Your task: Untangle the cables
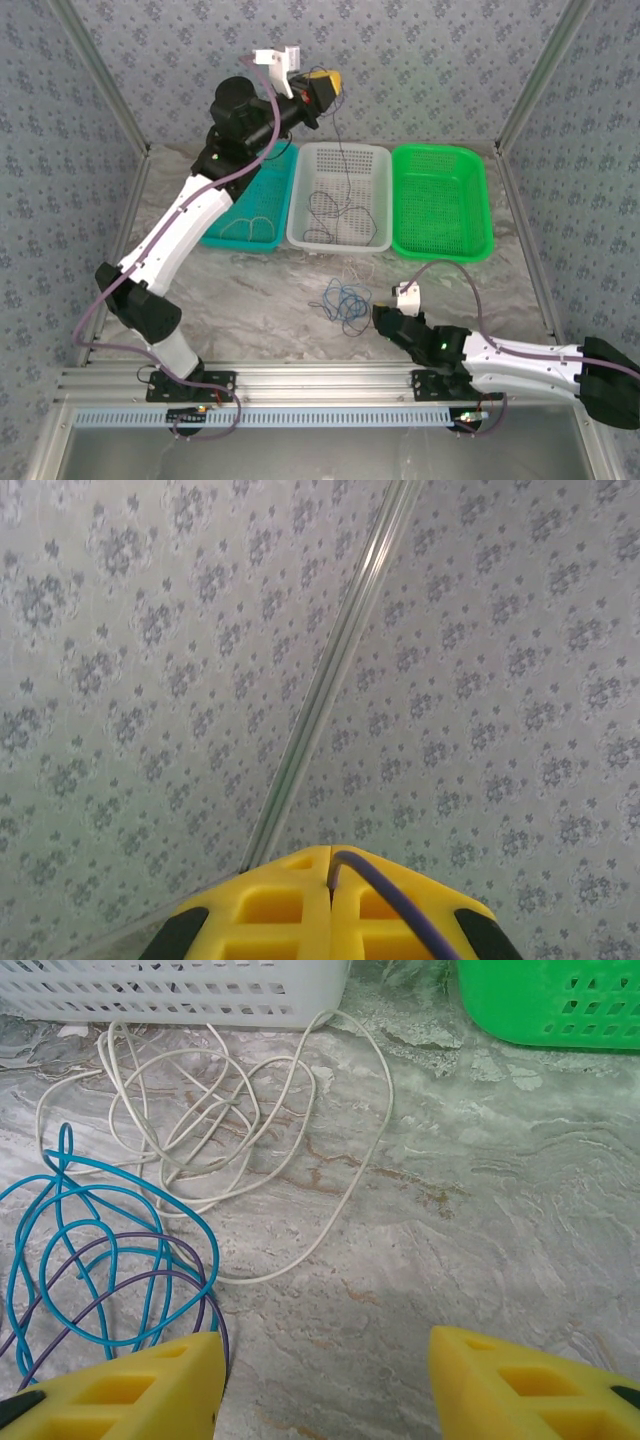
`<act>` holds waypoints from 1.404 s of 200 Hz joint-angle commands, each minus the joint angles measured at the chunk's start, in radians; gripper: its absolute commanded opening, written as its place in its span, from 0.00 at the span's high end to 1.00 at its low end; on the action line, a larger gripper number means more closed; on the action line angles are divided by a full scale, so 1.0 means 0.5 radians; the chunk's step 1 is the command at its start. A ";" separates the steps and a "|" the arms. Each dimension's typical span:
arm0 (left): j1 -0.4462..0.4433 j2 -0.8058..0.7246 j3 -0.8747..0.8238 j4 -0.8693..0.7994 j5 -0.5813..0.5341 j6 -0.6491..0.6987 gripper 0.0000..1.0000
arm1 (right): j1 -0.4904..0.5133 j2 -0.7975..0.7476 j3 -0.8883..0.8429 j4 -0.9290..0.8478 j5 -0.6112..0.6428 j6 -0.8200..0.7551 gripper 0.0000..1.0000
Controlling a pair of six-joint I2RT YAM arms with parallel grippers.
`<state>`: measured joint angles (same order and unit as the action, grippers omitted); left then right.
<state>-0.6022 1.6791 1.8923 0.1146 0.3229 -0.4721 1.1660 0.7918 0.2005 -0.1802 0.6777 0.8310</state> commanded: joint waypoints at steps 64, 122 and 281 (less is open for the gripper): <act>0.025 0.173 -0.258 0.027 0.067 -0.170 1.00 | 0.018 -0.014 0.040 -0.098 0.087 -0.008 0.40; 0.051 0.290 -0.359 0.151 0.158 -0.280 1.00 | 0.018 -0.004 0.053 -0.073 0.090 -0.036 0.40; 0.060 0.130 -0.579 -0.597 -0.274 0.050 0.00 | -0.403 0.109 0.111 0.357 -0.497 -0.480 0.43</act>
<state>-0.5758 1.8145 1.5597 -0.0326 0.2672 -0.5316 1.0180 0.8249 0.2348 -0.0696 0.5301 0.6563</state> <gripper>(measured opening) 0.994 0.580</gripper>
